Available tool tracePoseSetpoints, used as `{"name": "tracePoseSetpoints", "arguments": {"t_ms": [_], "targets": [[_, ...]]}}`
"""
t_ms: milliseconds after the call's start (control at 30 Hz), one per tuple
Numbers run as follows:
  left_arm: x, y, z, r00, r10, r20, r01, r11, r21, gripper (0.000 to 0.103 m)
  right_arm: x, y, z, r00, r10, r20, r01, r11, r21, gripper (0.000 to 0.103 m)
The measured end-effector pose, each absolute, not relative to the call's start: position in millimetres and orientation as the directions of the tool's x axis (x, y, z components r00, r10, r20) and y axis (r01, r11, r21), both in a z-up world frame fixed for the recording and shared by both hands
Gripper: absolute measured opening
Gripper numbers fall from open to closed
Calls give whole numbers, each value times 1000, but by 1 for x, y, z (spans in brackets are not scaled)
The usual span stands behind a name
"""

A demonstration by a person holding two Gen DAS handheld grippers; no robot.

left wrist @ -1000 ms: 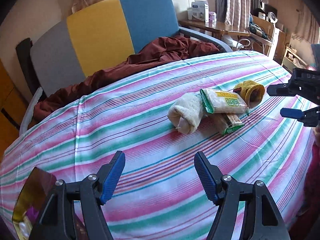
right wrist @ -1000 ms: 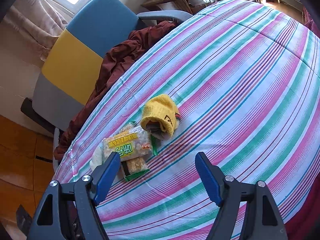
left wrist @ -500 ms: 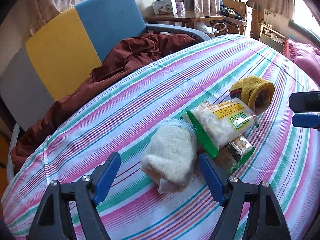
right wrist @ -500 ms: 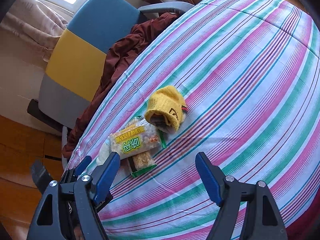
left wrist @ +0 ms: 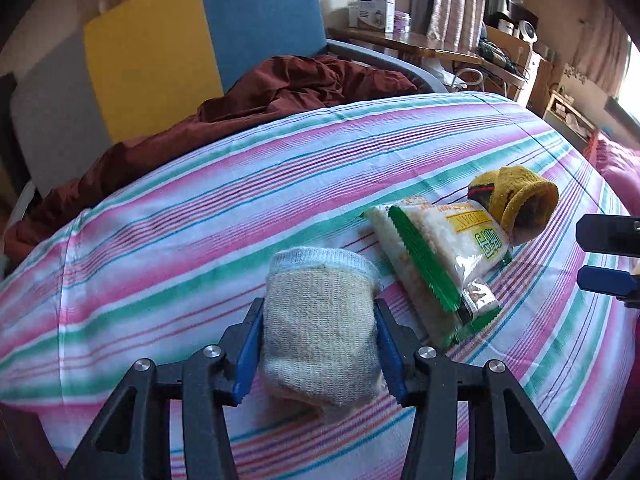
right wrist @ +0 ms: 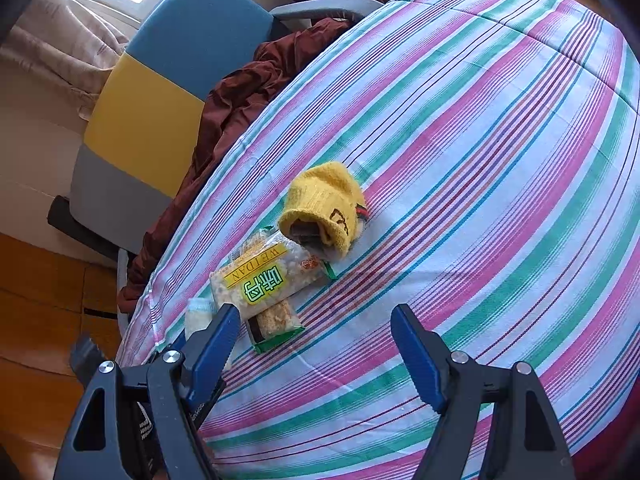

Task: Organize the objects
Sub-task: 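Grasp the rolled white towel with the left gripper, then grasp the WEIDAN snack bag with the right gripper while the left holds the towel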

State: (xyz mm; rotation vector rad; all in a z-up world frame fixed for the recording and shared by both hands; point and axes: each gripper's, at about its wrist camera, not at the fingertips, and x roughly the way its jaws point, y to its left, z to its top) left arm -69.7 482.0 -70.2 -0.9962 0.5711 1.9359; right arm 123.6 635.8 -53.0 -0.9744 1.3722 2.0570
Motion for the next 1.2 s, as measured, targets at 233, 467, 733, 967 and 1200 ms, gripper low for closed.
{"name": "tracePoseSetpoints", "arguments": {"t_ms": [233,467,733,967,1200], "targets": [[-18,433,-69,-401,448,-799,-803,-591,71,51,122,636,-56,-615,-6,-788,-725,-388,569,79],[36,380,-73,-470,491,-733,-790,-604,102,52,118,632,-57,-597,-9,-802,-725,-421,545,79],[31,368,-77,-441,538,-718,-794,-607,33,52,92,608,-43,-629,-43,-776,-623,-570,536,79],[23,372,-87,-400,545,-737,-800,-600,-10,55,39,607,-30,-595,-34,-803,-589,-662,464,79],[24,371,-88,-395,557,-731,-802,-596,-20,55,-13,635,-51,-512,-19,-859,-622,-682,385,79]]}}
